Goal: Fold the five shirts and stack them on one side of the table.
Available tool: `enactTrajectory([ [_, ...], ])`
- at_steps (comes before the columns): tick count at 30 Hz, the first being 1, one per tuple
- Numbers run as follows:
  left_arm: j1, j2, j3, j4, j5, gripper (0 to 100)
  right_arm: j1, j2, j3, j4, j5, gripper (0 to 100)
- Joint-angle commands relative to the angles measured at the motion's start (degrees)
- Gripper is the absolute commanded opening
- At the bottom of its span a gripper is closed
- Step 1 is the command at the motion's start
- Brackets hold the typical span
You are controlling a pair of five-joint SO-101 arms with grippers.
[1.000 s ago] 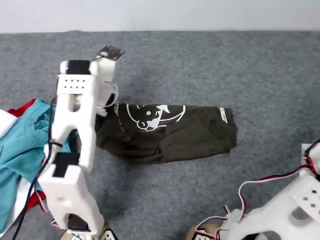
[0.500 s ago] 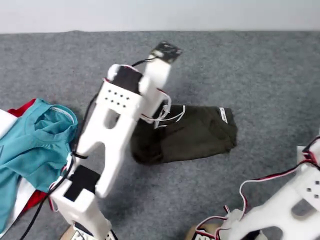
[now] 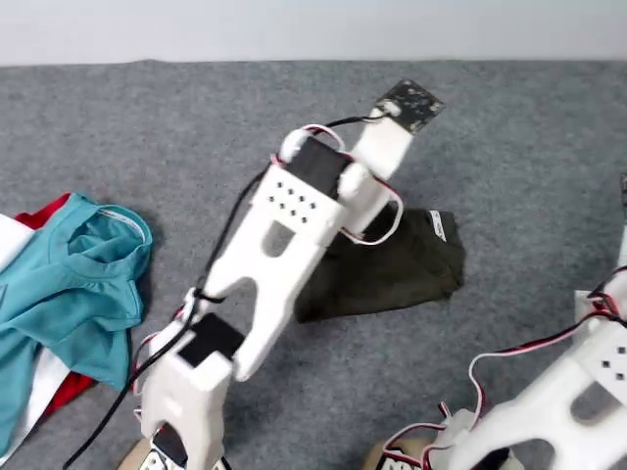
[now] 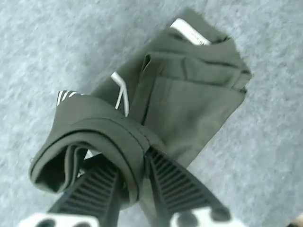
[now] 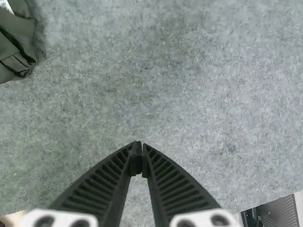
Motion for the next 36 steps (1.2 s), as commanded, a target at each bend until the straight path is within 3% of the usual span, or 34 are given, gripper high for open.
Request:
enactTrajectory([
  [1, 2.6, 3.9, -8.2, 0.7, 1.2, 1, -0.2, -1.2, -0.3, -0.7, 0.5, 0.9],
  [5, 4.9, 9.8, -12.5, 1.0, 1.8, 4, -0.2, -1.2, -0.3, -0.3, 0.5, 0.9],
  [10, 5.6, 11.9, -15.4, 1.1, 5.2, 23, 0.7, -1.2, -0.3, -0.3, 0.4, 0.9],
  [17, 5.5, 0.4, -11.6, 1.2, 4.7, 23, 0.4, -1.2, -0.3, 0.7, 0.2, 0.9],
  [21, 1.8, -8.0, -2.9, 1.2, 3.2, 14, -0.7, -1.1, -0.3, 0.7, 0.0, 0.9],
  [25, -4.7, -17.1, 8.0, 1.2, -0.2, 0, -7.2, -0.5, -0.3, 0.4, -6.2, 0.9],
  [28, -9.7, -24.6, 17.5, 1.2, -2.8, 0, -15.9, 1.3, -0.4, -0.7, -12.3, 0.9],
  [36, -25.3, -42.5, 39.1, 1.1, -5.8, 0, -39.5, 15.5, -0.7, -4.9, -37.5, 0.9],
])
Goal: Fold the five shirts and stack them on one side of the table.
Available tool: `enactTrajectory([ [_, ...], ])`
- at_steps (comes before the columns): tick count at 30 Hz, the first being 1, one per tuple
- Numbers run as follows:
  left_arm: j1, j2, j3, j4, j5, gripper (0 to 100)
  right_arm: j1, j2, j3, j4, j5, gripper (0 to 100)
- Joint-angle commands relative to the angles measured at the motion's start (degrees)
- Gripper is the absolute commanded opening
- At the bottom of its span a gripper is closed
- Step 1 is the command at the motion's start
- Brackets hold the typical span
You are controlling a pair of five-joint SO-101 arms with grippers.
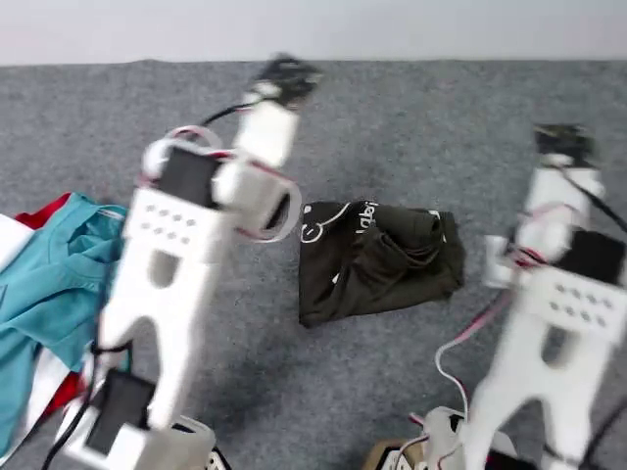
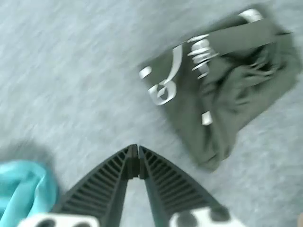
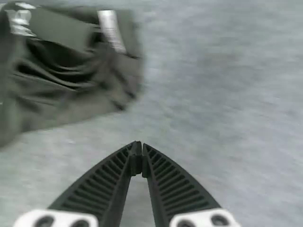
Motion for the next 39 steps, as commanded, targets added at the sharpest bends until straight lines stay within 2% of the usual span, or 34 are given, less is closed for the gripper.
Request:
enactTrajectory([
  [1, -7.1, -8.8, 7.7, 1.1, -2.6, 0, -8.9, 5.8, -0.7, -4.1, -11.3, 0.9],
  [5, -12.8, -14.9, 14.3, 1.1, -4.5, 0, -15.1, 10.8, -2.0, -10.2, -12.4, 0.9],
  [10, -16.8, -20.6, 19.9, 1.1, -5.3, 0, -21.9, 16.0, -8.1, -17.2, -12.5, 0.9],
  [14, -17.5, -23.6, 23.6, 1.1, -5.1, 0, -26.7, 22.1, -9.1, -23.5, -12.4, 0.9],
  [20, -17.5, -27.0, 27.5, 1.1, -5.0, 0, -31.5, 30.8, -9.7, -27.1, -12.0, 0.9],
  [29, -17.5, -28.3, 31.0, 1.0, -5.2, 0, -29.6, 43.6, -9.6, -28.4, -7.3, 0.9],
  [34, -17.5, -28.3, 30.7, 1.0, -5.3, 0, -22.3, 42.8, -9.7, -15.4, -2.2, 0.9],
  [39, -17.5, -28.3, 30.7, 1.0, -5.3, 0, -14.2, 35.4, -9.7, -0.8, 8.1, 0.9],
])
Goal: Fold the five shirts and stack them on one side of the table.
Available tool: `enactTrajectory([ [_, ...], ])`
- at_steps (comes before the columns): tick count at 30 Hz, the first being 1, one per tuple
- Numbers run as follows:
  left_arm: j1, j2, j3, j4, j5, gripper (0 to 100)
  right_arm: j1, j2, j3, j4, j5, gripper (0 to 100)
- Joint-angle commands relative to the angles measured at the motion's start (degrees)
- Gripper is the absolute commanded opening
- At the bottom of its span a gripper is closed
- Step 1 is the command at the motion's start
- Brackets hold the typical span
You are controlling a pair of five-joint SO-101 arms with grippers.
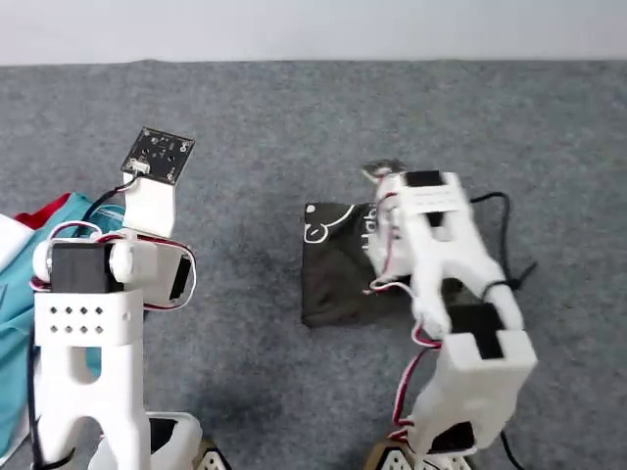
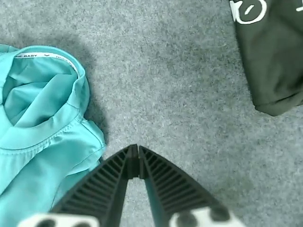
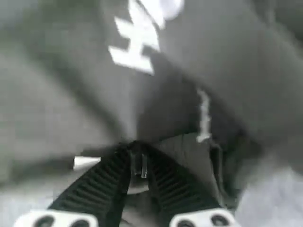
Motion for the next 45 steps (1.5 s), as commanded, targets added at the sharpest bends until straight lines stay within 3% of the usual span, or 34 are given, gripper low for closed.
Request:
enactTrajectory([
  [1, -0.4, -1.5, -0.4, 1.0, -0.4, 0, 6.0, -9.3, -3.7, 8.7, 7.8, 0.9],
  [5, -0.1, -1.3, -0.4, 1.0, -0.4, 0, 10.2, -17.2, -3.7, 11.5, 12.7, 0.9],
  [9, -0.1, -1.1, -0.1, 0.2, -0.3, 0, 9.4, -23.0, -3.7, 10.9, 12.7, 0.9],
  [14, -0.2, -1.1, -0.1, 0.2, -0.3, 0, 1.3, -24.7, -3.3, 10.1, 12.2, 0.9],
  [21, -0.4, -1.3, -0.1, 0.2, -0.4, 0, -10.0, -18.5, -3.3, 6.9, 3.9, 0.9],
  [29, -0.5, -1.5, -0.5, 0.5, -0.4, 0, -3.0, -3.0, -3.5, 9.9, 4.1, 0.9],
  [34, -0.5, -1.5, -0.5, 0.6, -0.3, 0, 1.6, -4.2, -3.6, 19.5, 6.6, 0.9],
  [37, -0.5, -1.5, -0.5, 0.6, -0.3, 0, 2.9, -8.9, -3.3, 19.9, 9.7, 0.9],
  [45, -0.5, -1.5, -0.5, 0.6, -0.4, 0, -5.2, -14.9, -3.5, 11.7, 9.3, 0.9],
])
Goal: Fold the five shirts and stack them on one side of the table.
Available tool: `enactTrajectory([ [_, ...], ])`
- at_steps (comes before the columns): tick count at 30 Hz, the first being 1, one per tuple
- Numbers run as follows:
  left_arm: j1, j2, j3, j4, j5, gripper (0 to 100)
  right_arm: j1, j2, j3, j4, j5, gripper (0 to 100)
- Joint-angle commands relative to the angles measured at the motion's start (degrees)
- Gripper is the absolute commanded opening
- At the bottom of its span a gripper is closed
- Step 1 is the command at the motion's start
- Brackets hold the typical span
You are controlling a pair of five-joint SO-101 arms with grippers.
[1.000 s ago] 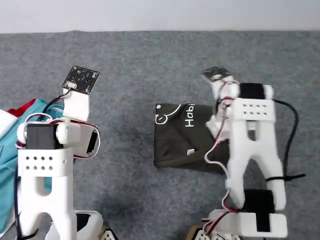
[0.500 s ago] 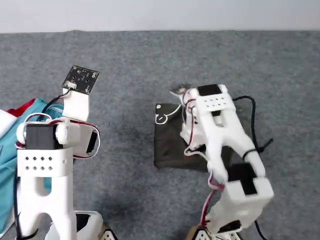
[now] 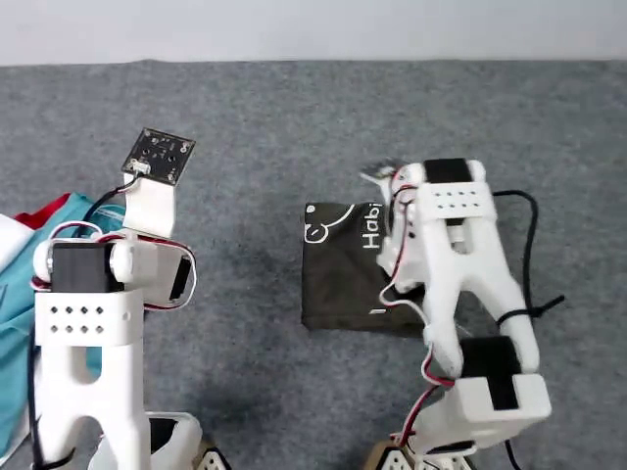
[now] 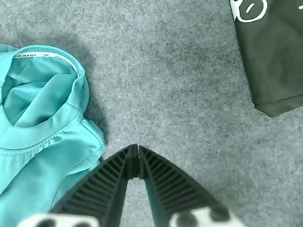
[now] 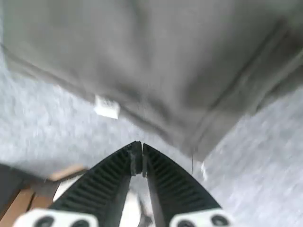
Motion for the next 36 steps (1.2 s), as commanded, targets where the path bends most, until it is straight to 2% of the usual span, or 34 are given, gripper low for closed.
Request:
enactTrajectory([
  [1, -0.5, -1.5, -0.7, 0.6, -0.4, 0, -3.9, -2.3, -1.8, -3.0, 0.4, 0.9],
  [7, -0.5, -1.5, -0.6, 0.6, -0.4, 0, -1.6, 6.4, 8.3, -10.2, 0.5, 0.9],
  [11, -0.5, -1.5, -0.4, 0.6, -0.4, 0, -0.6, 8.0, 10.0, -6.5, 0.5, 0.9],
  [22, -0.5, -1.5, -0.4, 0.6, -0.4, 0, -0.5, -6.0, -4.0, -5.6, 0.5, 0.9],
  [27, -0.5, -1.5, -0.3, 0.6, -0.4, 0, 1.3, -5.7, -8.0, -11.6, 0.5, 1.0],
  [29, -0.5, -1.5, -0.3, 0.6, -0.4, 0, 2.9, -4.5, -8.1, -14.4, 0.5, 4.4],
  [33, -0.5, -1.4, -0.3, 0.5, -0.4, 0, 5.9, -1.9, -8.1, -18.2, -3.2, 19.4],
  [36, -0.5, -1.2, -0.3, 0.5, -0.5, 0, 7.6, 0.7, -8.1, -21.4, -5.5, 23.1],
])
